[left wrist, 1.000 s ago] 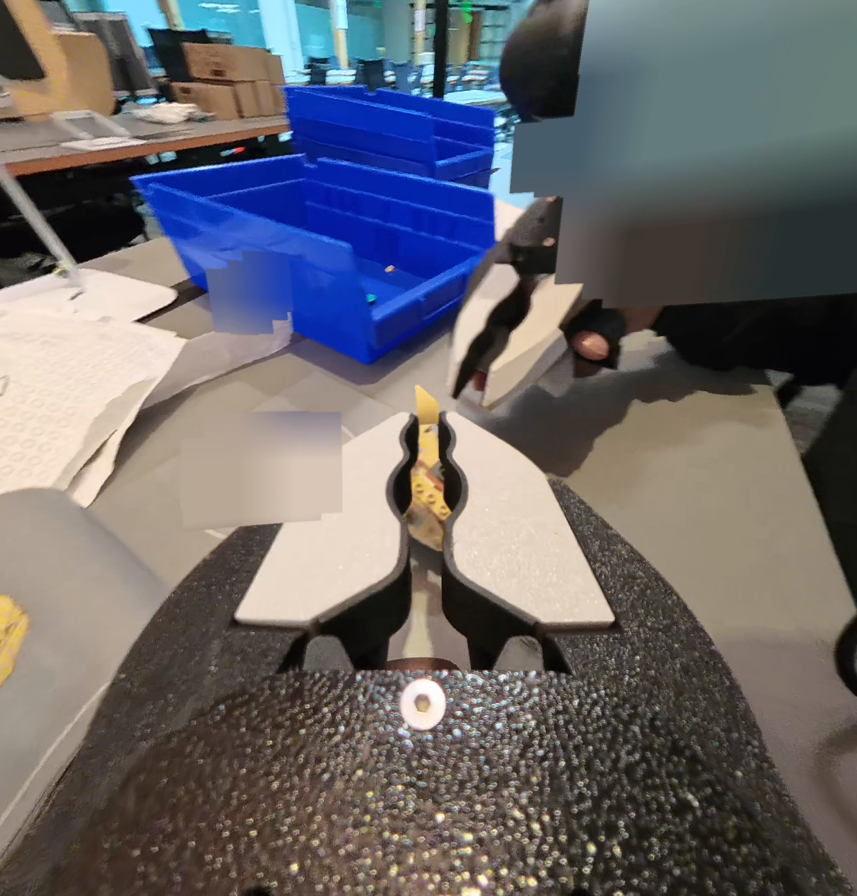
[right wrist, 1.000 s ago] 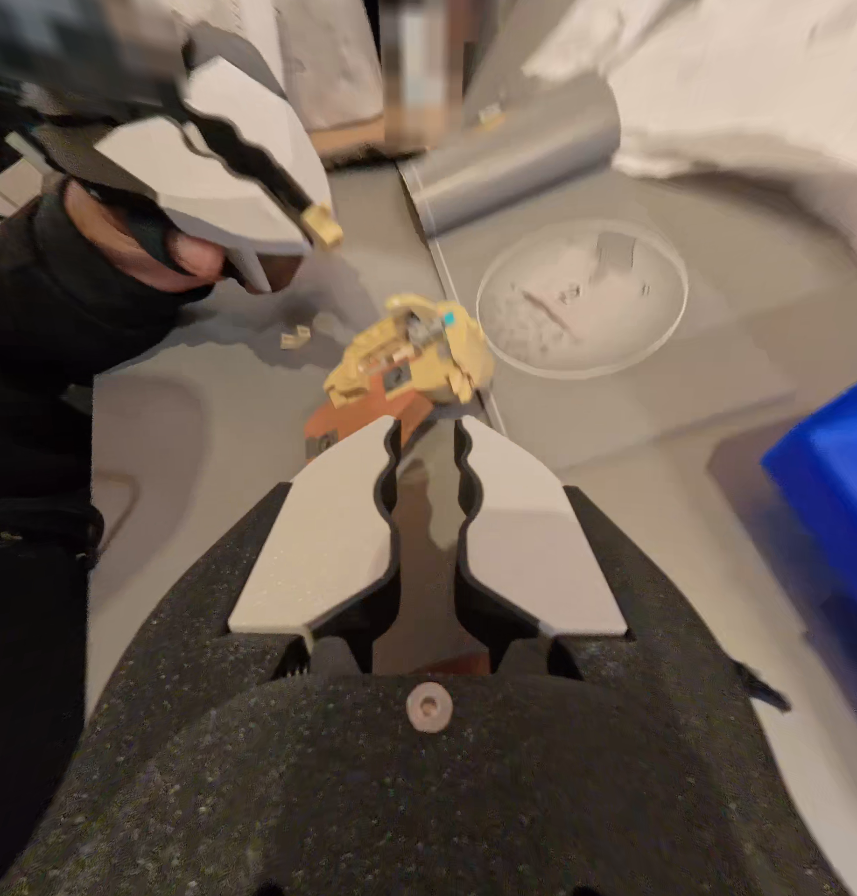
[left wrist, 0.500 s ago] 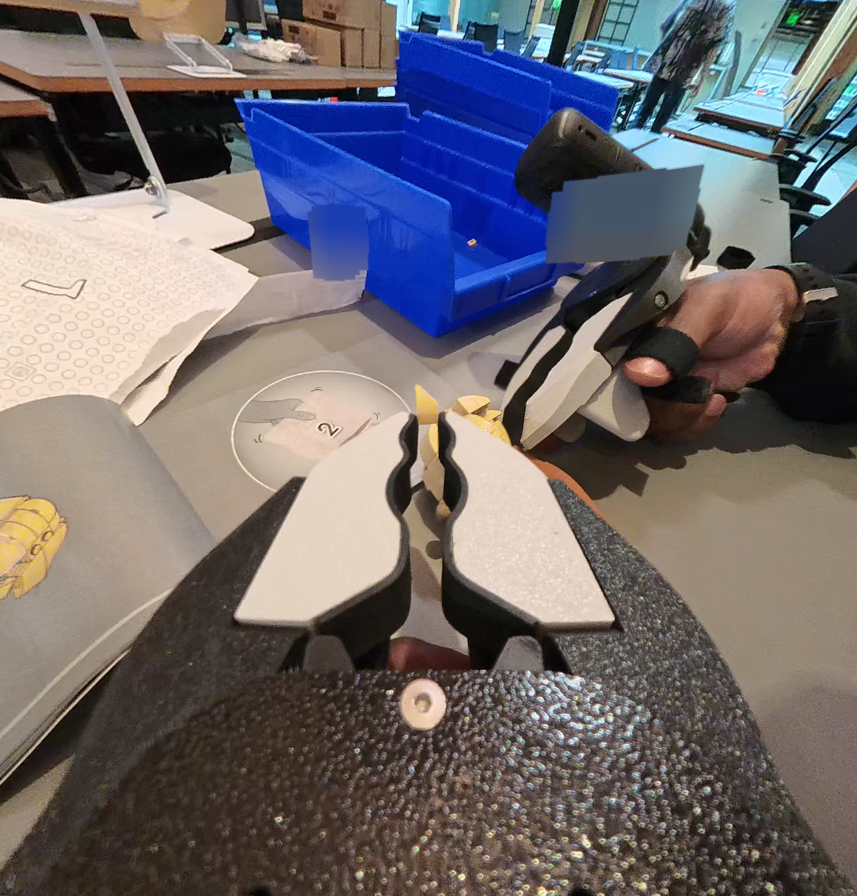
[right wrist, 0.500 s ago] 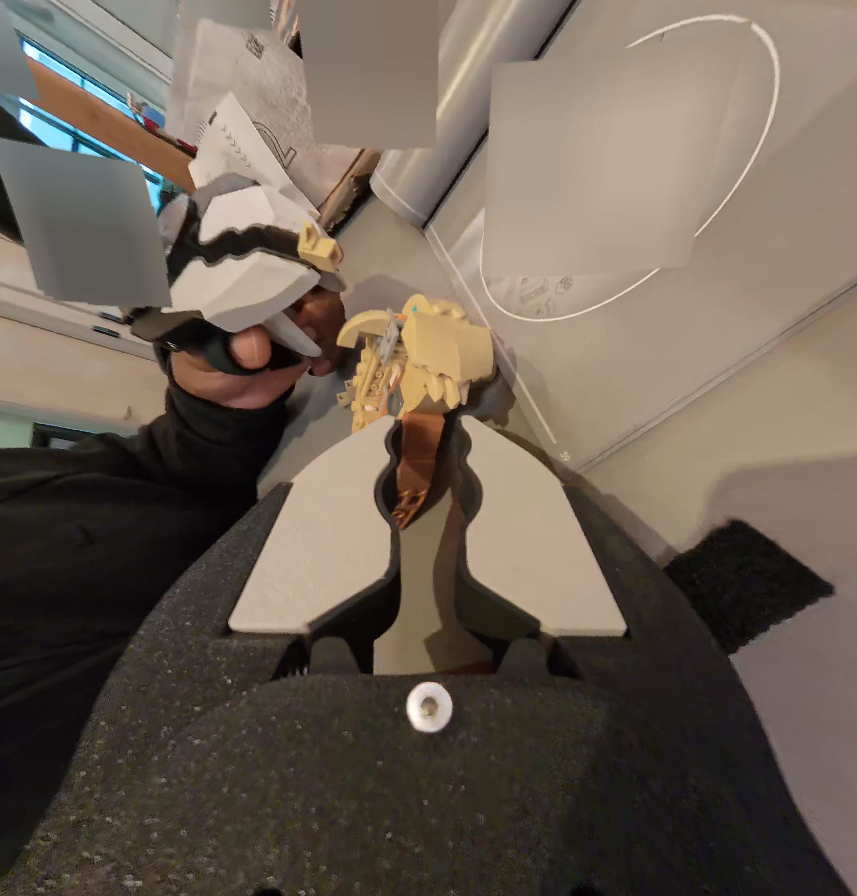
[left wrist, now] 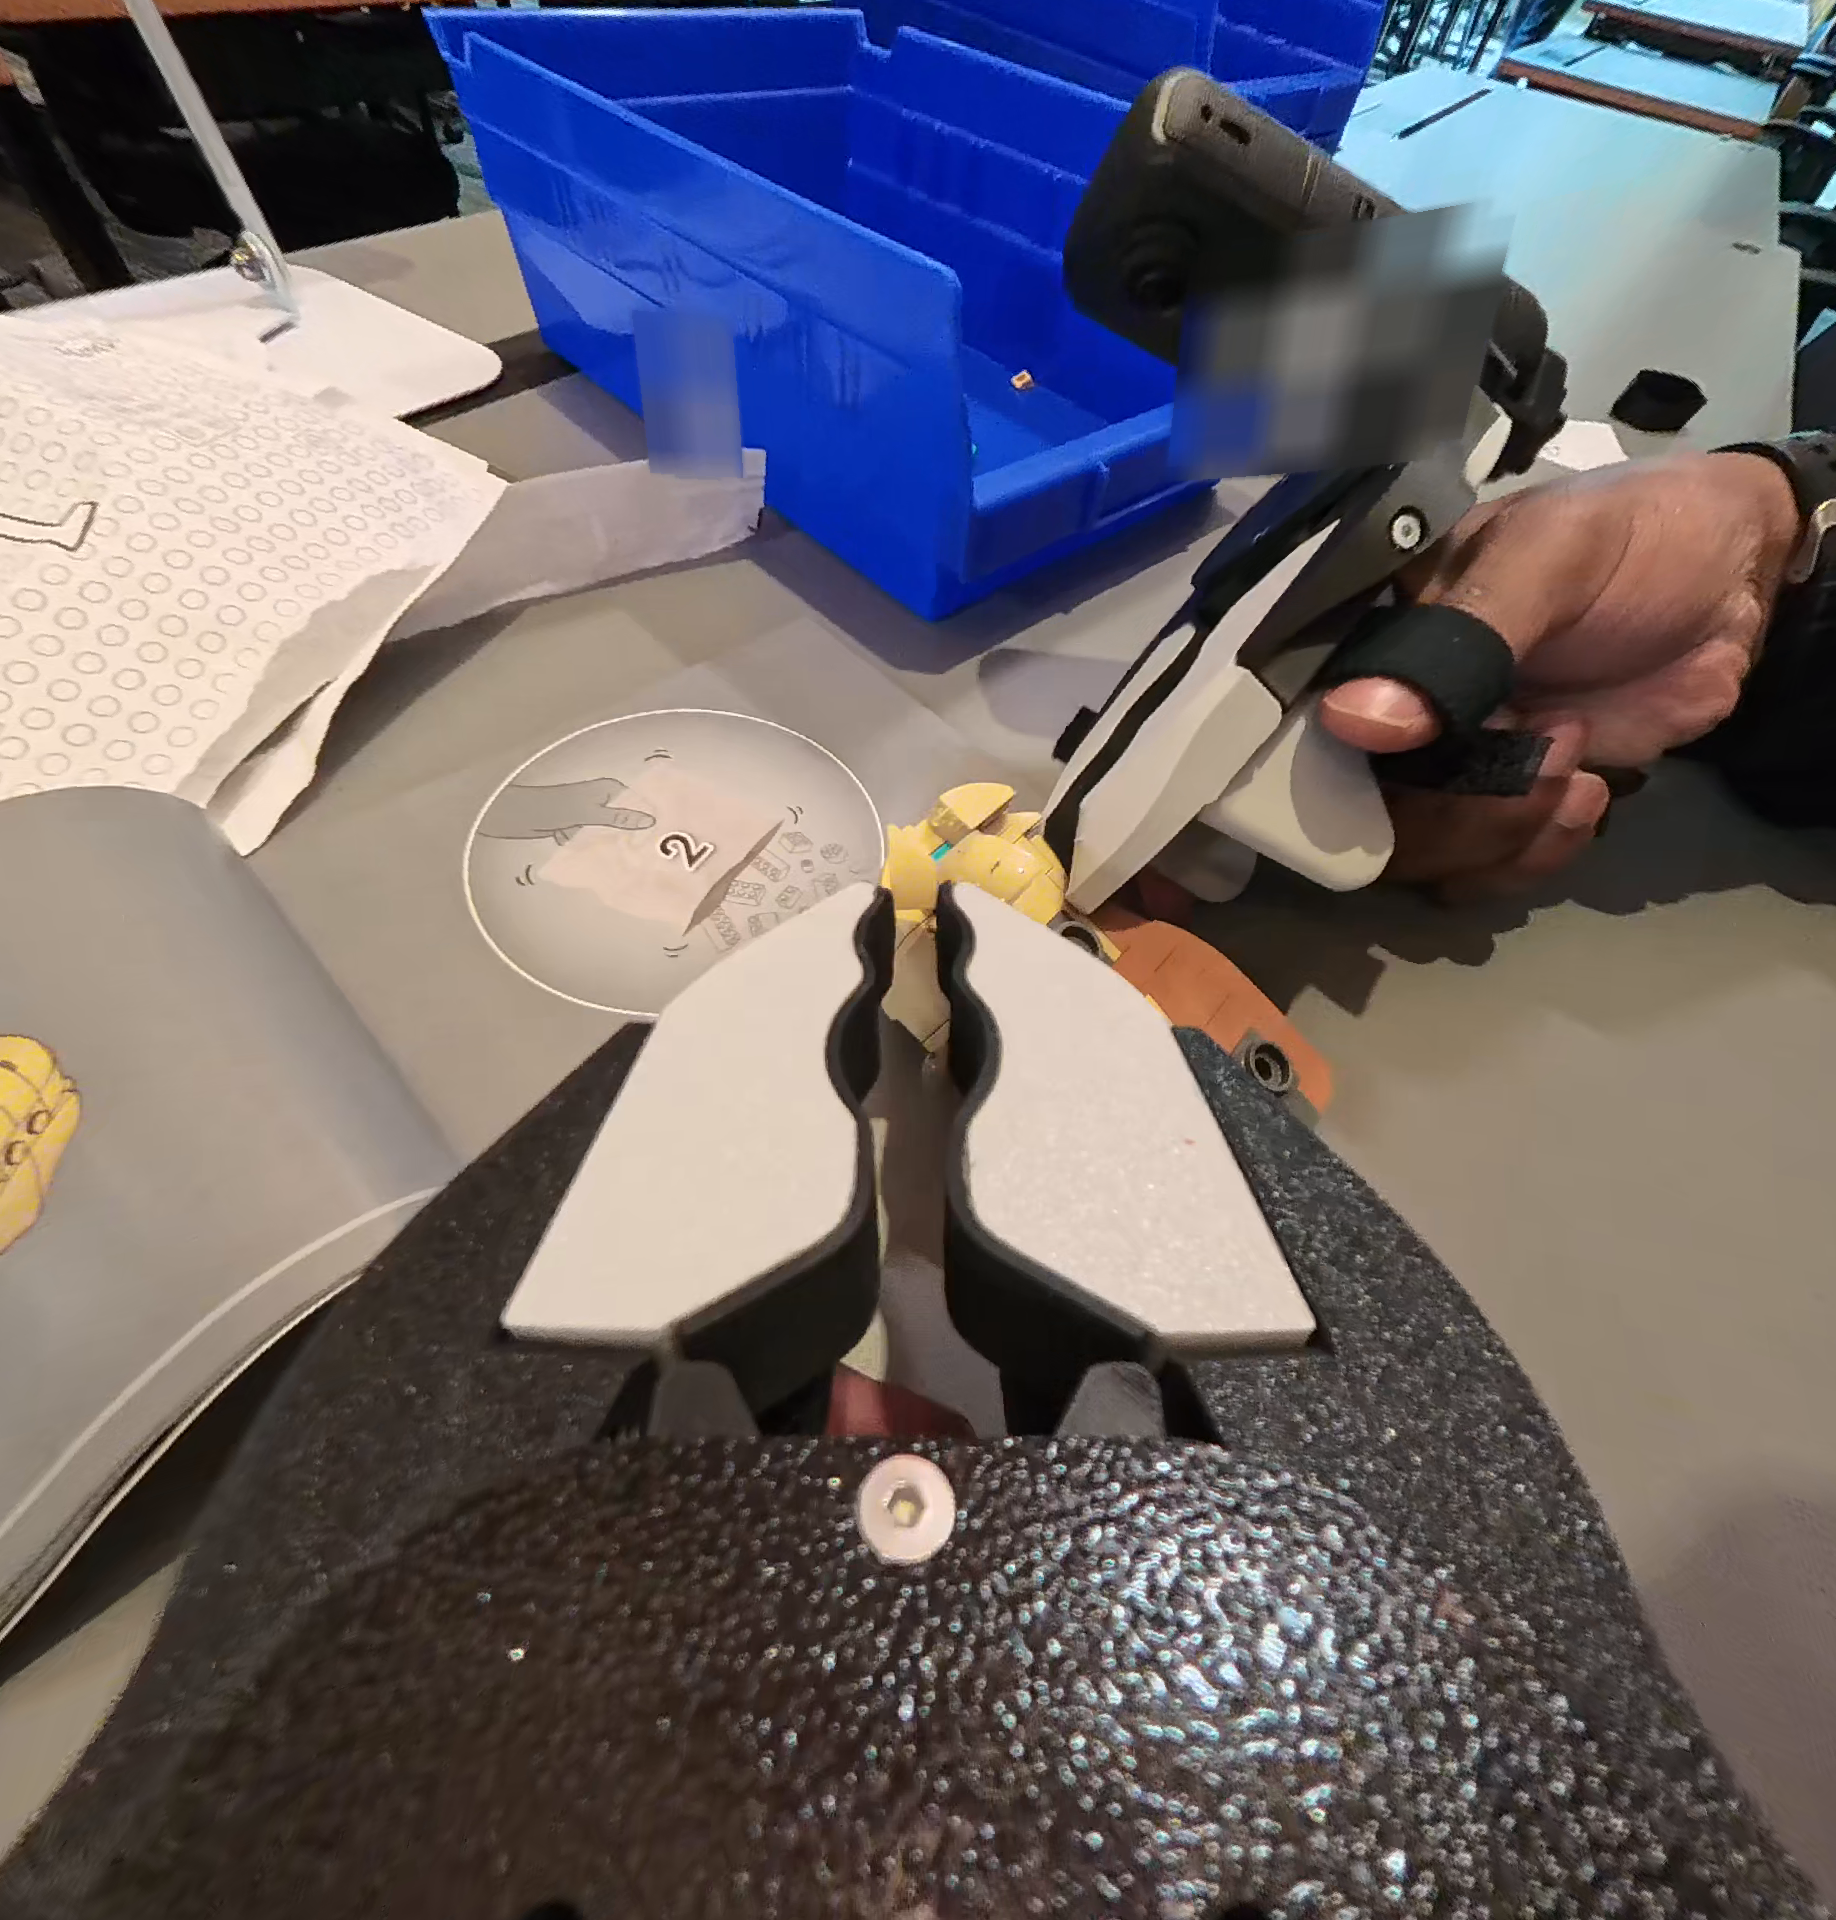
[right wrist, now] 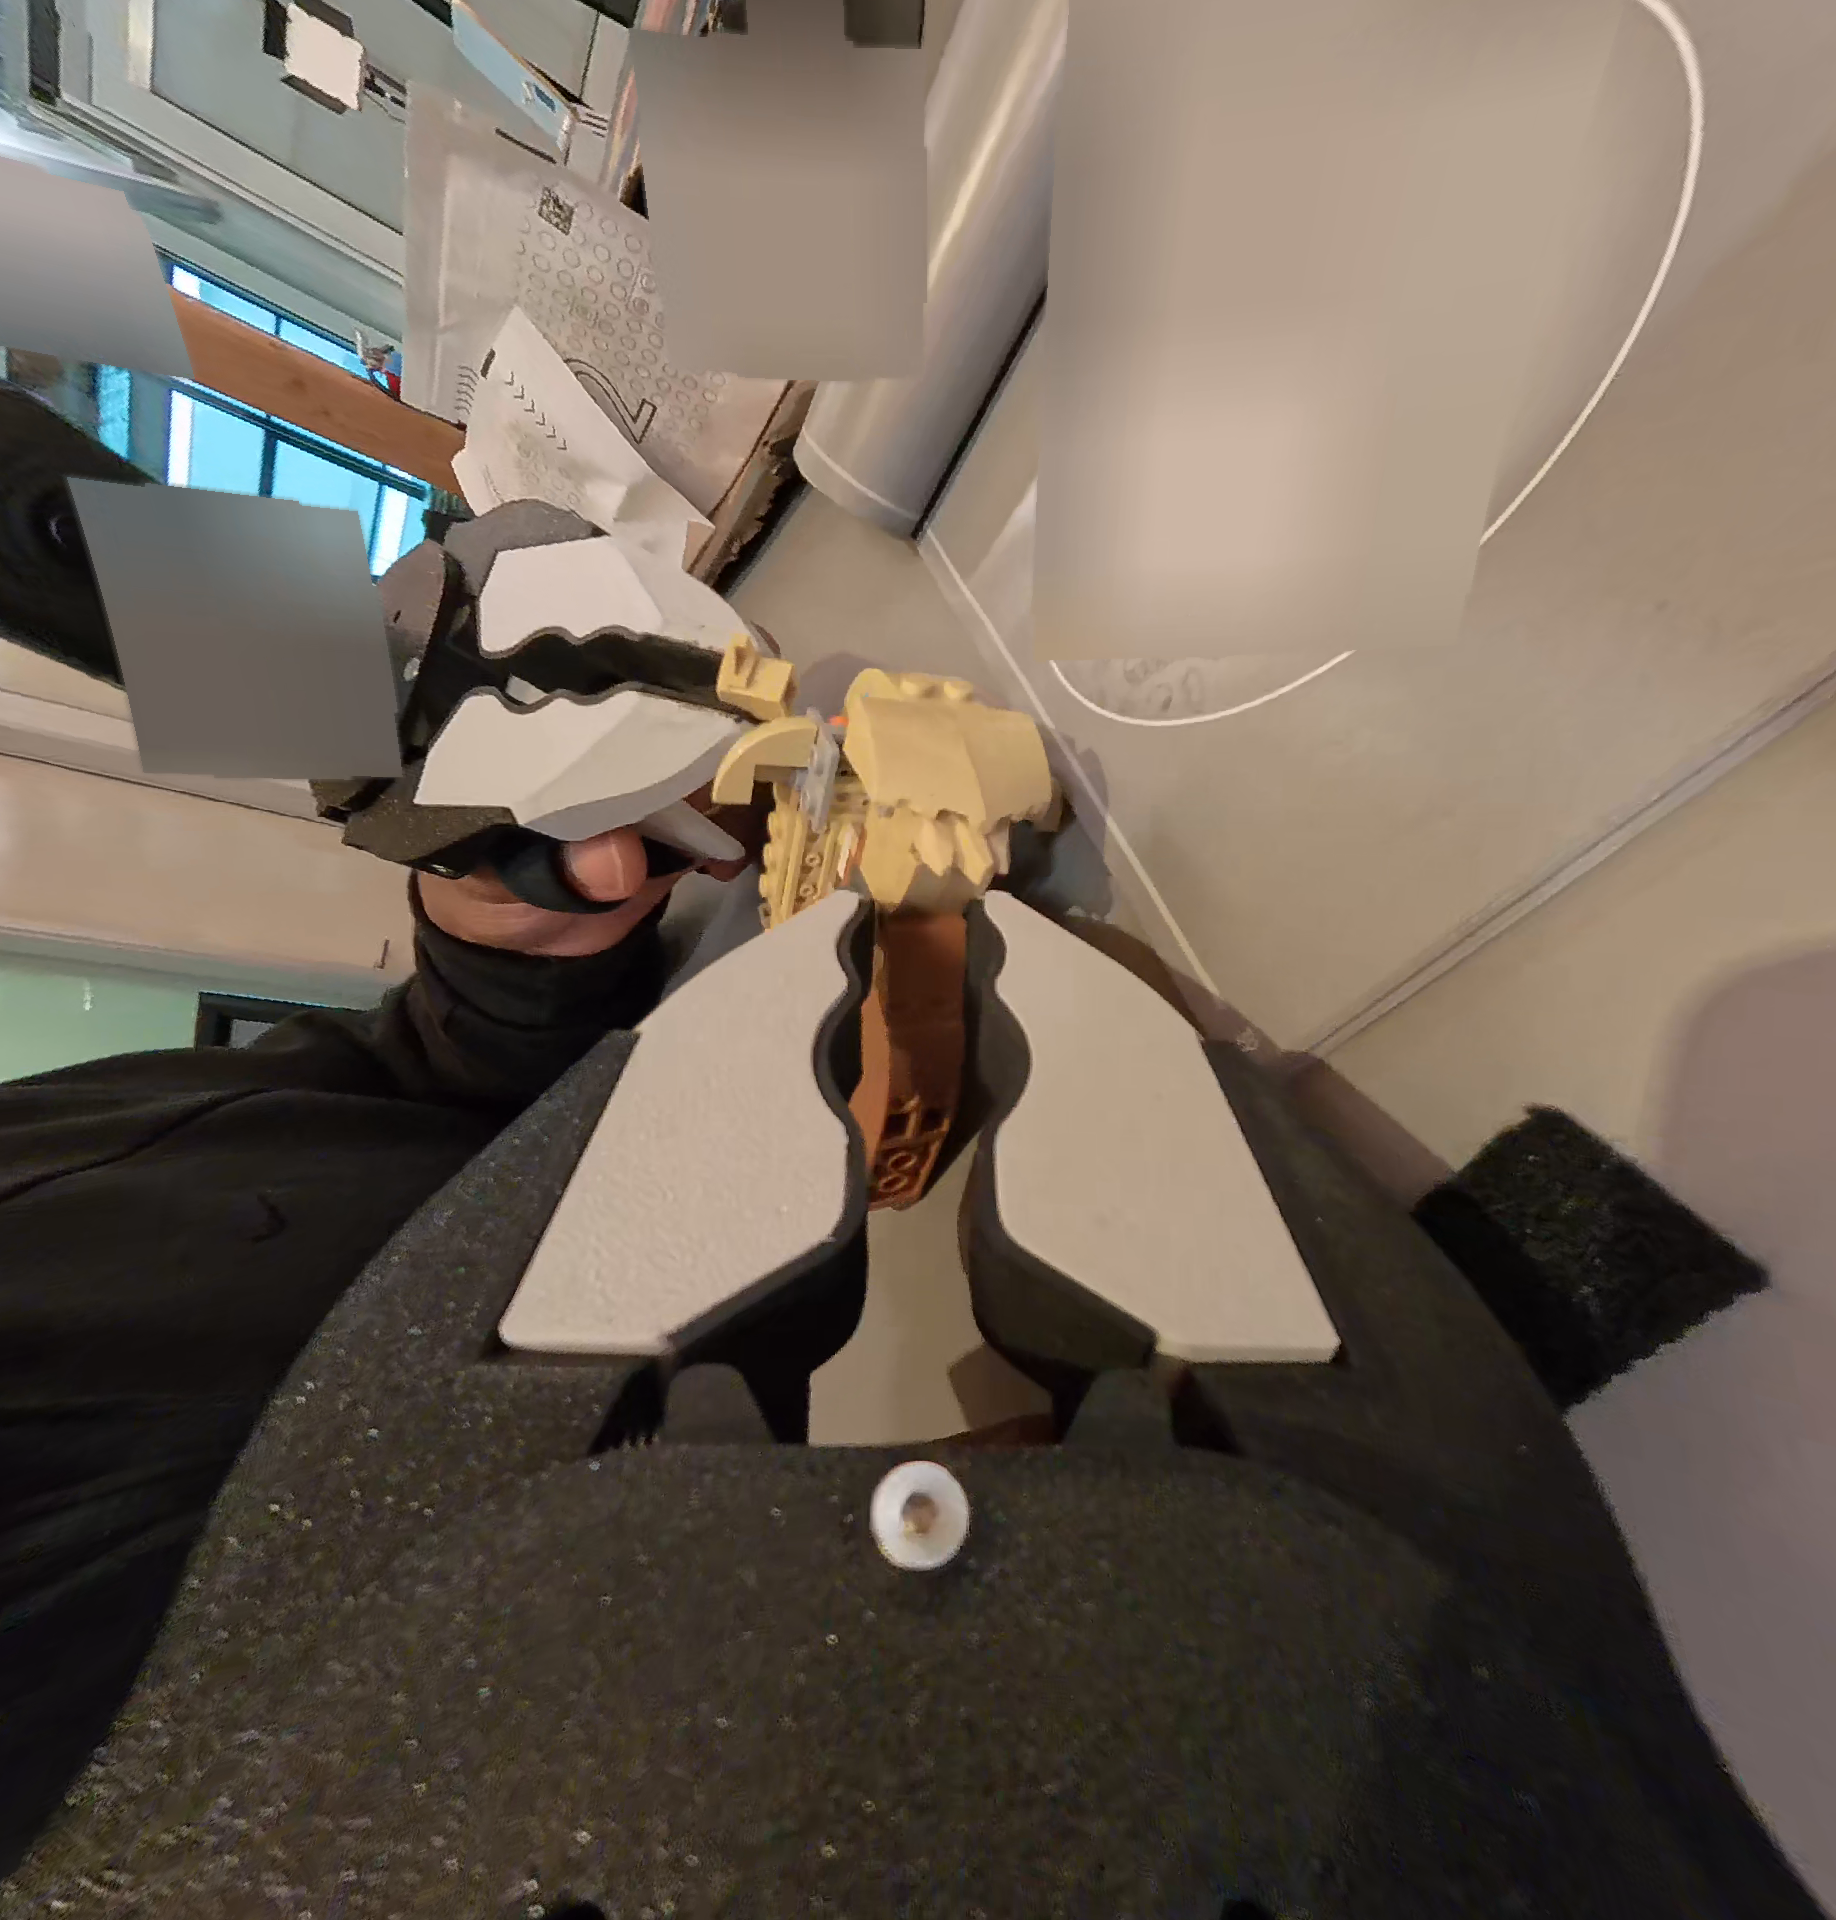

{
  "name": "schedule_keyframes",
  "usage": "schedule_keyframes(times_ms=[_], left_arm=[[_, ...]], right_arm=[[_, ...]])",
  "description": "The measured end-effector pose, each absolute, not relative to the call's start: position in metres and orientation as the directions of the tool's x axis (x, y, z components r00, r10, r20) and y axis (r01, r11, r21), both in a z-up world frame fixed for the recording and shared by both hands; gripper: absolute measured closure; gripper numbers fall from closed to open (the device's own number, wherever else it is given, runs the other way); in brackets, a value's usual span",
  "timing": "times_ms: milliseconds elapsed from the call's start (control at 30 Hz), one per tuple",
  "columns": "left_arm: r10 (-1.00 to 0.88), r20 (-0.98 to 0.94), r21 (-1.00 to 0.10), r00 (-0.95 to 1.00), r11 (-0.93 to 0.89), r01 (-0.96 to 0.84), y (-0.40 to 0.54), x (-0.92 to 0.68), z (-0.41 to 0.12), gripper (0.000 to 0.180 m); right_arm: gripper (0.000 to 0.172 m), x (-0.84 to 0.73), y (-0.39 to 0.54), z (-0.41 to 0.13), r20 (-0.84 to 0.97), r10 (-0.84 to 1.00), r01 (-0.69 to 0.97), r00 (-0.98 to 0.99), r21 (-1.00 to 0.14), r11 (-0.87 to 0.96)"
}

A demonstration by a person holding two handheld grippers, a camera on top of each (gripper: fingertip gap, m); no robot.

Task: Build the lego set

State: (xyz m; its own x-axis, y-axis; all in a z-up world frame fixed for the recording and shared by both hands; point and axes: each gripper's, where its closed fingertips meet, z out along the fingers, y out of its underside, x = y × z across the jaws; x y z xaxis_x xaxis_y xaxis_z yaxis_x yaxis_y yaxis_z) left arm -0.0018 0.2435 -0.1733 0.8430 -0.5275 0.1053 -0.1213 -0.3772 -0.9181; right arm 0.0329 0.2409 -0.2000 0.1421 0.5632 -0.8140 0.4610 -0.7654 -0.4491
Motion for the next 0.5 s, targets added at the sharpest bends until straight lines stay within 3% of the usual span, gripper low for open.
schedule_keyframes(times_ms=[500], left_arm=[[-0.533, 0.129, -0.909, 0.836, -0.401, -0.116, 0.2418, -0.0022, -0.1764, 0.173]], right_arm=[[0.161, 0.0255, 0.2309, -0.2015, -0.818, 0.56, 0.491, 0.127, -0.439, -0.753]])
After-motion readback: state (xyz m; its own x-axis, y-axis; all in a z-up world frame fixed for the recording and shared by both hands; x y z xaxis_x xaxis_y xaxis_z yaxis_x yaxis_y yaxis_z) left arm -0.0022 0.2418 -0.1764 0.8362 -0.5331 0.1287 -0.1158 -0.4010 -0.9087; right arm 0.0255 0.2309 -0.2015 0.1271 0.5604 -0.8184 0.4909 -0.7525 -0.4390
